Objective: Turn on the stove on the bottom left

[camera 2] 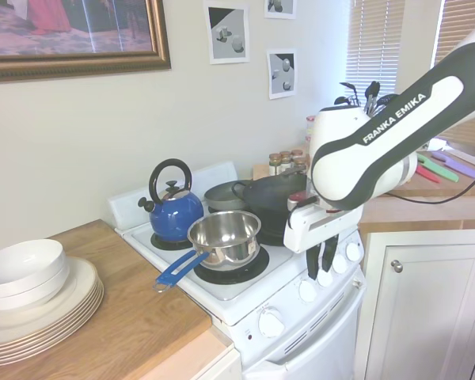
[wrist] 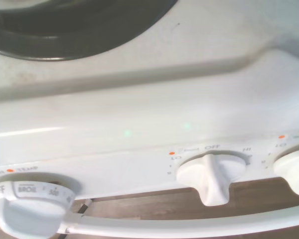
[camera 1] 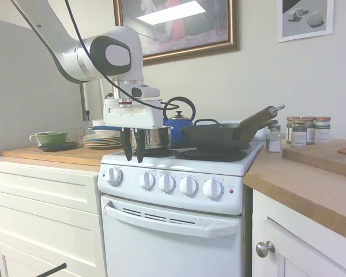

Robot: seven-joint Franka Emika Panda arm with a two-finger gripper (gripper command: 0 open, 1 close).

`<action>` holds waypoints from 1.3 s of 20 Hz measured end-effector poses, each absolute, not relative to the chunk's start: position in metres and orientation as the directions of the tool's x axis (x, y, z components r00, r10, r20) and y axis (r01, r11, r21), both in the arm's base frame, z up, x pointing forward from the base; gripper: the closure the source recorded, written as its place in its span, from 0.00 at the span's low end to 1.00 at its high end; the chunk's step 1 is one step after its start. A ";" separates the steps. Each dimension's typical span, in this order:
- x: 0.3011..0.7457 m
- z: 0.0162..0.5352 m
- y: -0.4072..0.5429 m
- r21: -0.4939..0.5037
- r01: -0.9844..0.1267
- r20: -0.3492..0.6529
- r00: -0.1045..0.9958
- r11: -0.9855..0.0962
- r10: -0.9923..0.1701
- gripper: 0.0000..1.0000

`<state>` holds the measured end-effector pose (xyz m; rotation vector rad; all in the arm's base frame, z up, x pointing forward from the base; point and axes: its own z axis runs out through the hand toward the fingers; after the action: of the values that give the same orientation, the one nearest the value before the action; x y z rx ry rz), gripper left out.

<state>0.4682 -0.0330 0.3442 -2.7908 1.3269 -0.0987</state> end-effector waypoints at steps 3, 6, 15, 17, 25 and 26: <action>0.469 0.342 -0.037 -0.079 -0.771 0.041 0.631 -0.632 -0.774 1.00; 0.470 0.340 -0.038 -0.081 -0.771 0.043 0.630 -0.632 -0.775 1.00; 0.475 0.331 -0.038 -0.057 -0.777 0.092 0.622 -0.627 -0.778 1.00; 0.475 0.326 -0.038 -0.052 -0.778 0.090 0.621 -0.626 -0.779 1.00; 0.482 0.312 -0.033 -0.042 -0.775 0.085 0.627 -0.631 -0.775 1.00; 0.483 0.311 -0.032 -0.042 -0.774 0.085 0.628 -0.632 -0.774 1.00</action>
<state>0.4826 -0.0318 0.3114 -2.8330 1.3470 -0.1486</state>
